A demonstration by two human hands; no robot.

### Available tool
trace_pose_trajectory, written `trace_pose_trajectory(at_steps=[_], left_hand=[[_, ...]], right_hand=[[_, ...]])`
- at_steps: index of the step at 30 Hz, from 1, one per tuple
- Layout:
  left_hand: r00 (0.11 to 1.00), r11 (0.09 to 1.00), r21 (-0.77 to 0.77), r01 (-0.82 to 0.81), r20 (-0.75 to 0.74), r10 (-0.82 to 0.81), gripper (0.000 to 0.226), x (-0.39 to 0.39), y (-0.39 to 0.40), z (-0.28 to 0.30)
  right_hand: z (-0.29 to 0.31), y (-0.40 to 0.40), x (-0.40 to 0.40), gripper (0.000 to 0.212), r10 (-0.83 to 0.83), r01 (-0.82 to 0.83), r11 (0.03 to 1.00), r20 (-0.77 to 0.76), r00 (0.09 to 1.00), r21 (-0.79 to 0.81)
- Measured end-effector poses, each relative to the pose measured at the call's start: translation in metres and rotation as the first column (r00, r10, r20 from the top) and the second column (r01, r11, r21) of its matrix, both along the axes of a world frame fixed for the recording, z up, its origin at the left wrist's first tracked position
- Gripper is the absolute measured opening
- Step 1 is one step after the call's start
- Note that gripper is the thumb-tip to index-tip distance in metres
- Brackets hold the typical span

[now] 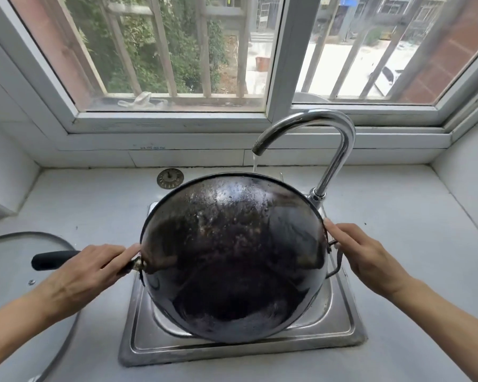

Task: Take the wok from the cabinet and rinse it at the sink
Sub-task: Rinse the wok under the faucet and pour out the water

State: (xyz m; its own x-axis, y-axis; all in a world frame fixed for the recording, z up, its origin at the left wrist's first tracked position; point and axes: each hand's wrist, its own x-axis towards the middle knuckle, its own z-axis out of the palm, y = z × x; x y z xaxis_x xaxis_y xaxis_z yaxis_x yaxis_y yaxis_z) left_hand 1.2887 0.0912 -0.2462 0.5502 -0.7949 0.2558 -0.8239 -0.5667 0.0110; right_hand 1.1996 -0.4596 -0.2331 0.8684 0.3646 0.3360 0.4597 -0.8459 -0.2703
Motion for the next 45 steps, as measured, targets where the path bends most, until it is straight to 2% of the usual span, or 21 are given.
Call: trace_pose_trajectory(at_steps=[6, 11, 19, 23, 26, 29, 35, 41, 45], left_hand=[[0.998, 1.0, 0.021, 0.014, -0.061, -0.012, 0.059, 0.009, -0.003, -0.01], [0.996, 0.997, 0.059, 0.056, -0.069, -0.052, 0.057, 0.016, -0.011, -0.009], [0.997, 0.996, 0.07, 0.051, -0.062, -0.047, 0.056, 0.032, -0.019, -0.011], [0.999, 0.996, 0.085, 0.039, -0.039, -0.036, 0.054, 0.048, -0.026, -0.012], [0.999, 0.992, 0.119, 0.043, -0.024, -0.04, 0.054, 0.058, -0.032, -0.014], [1.0, 0.988, 0.15, 0.027, -0.007, -0.027, 0.048, 0.058, -0.031, -0.016], [0.999, 0.979, 0.204, 0.007, -0.042, 0.001, 0.077, 0.062, -0.03, -0.016], [0.998, 0.981, 0.183, 0.064, -0.024, -0.06, 0.08, 0.075, -0.047, -0.014], [0.99, 0.979, 0.16, 0.124, 0.039, -0.132, 0.062, 0.083, -0.063, -0.01]], right_hand=[[-0.012, -0.004, 0.017, 0.099, -0.043, 0.042, 0.999, -0.043, 0.998, -0.029], [-0.02, -0.004, 0.028, 0.092, -0.035, 0.037, 0.997, 0.035, 0.999, -0.07], [-0.028, -0.007, 0.032, 0.077, -0.045, 0.043, 0.987, -0.009, 0.999, -0.153], [-0.031, -0.013, 0.043, 0.091, -0.063, 0.059, 0.984, -0.019, 0.998, -0.167], [-0.032, -0.017, 0.049, 0.089, -0.021, 0.02, 0.982, -0.007, 1.0, -0.188], [-0.032, -0.019, 0.052, 0.104, -0.028, 0.018, 0.985, -0.054, 0.998, -0.173], [-0.034, -0.021, 0.049, 0.1, -0.045, 0.036, 0.984, -0.043, 0.998, -0.173], [-0.037, -0.034, 0.037, 0.093, -0.099, 0.099, 0.98, 0.005, 0.995, -0.17], [-0.036, -0.042, 0.027, 0.1, -0.136, 0.134, 0.977, -0.002, 0.991, -0.165]])
